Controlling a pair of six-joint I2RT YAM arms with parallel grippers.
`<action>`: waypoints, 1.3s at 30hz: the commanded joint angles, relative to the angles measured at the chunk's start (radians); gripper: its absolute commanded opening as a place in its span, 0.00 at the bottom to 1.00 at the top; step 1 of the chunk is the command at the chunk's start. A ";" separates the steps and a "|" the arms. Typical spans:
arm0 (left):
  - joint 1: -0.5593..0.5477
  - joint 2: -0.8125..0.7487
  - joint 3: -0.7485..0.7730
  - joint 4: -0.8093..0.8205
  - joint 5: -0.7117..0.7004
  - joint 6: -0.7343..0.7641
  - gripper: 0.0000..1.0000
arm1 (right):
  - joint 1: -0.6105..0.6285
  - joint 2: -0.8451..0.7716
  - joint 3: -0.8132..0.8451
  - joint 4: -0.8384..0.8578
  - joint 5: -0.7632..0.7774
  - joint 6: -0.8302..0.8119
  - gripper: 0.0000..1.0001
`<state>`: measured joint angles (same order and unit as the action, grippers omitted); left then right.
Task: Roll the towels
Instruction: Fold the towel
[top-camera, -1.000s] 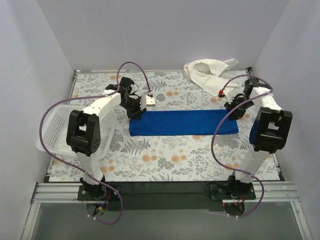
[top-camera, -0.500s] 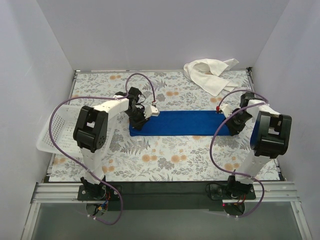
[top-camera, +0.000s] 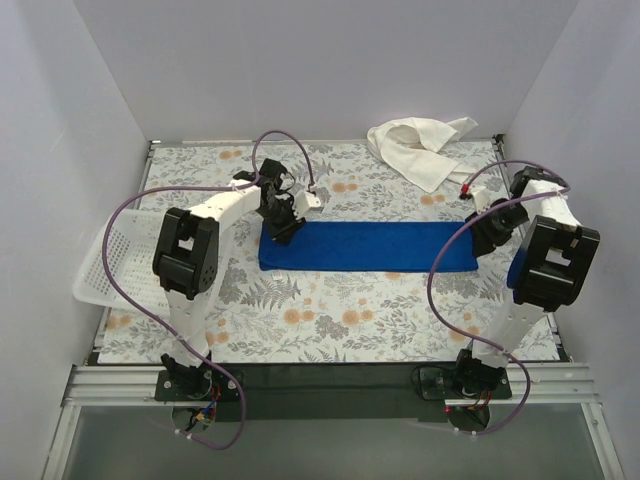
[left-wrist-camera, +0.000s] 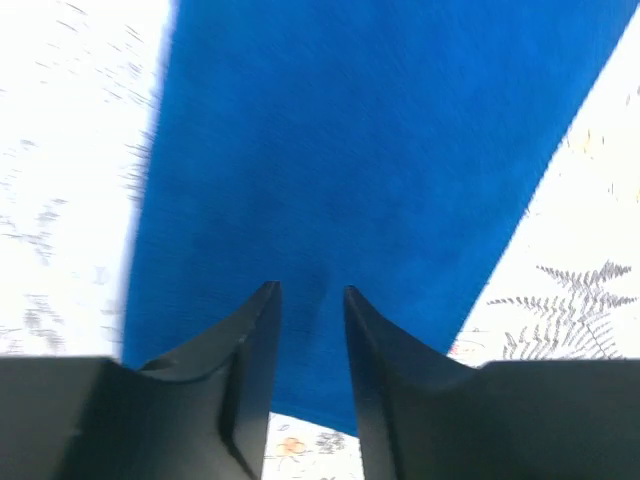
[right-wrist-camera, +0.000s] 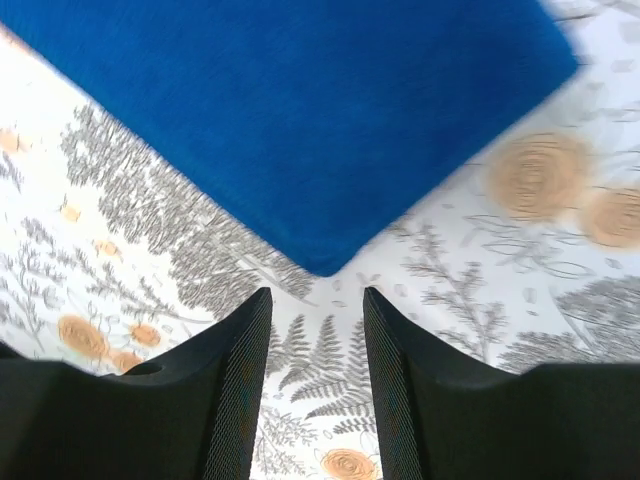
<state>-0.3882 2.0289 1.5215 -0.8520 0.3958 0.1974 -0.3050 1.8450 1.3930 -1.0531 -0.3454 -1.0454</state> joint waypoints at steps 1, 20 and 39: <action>0.005 -0.015 0.086 0.014 0.041 -0.056 0.31 | -0.032 0.045 0.104 -0.047 -0.075 0.160 0.42; 0.005 -0.113 0.039 0.116 0.034 -0.151 0.50 | -0.008 0.111 -0.006 0.275 0.077 0.645 0.39; 0.005 -0.137 0.025 0.125 0.020 -0.150 0.50 | 0.021 0.123 -0.118 0.367 0.210 0.656 0.01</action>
<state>-0.3874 1.9675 1.5452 -0.7376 0.4072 0.0479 -0.2695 1.9366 1.3182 -0.7105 -0.1860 -0.3622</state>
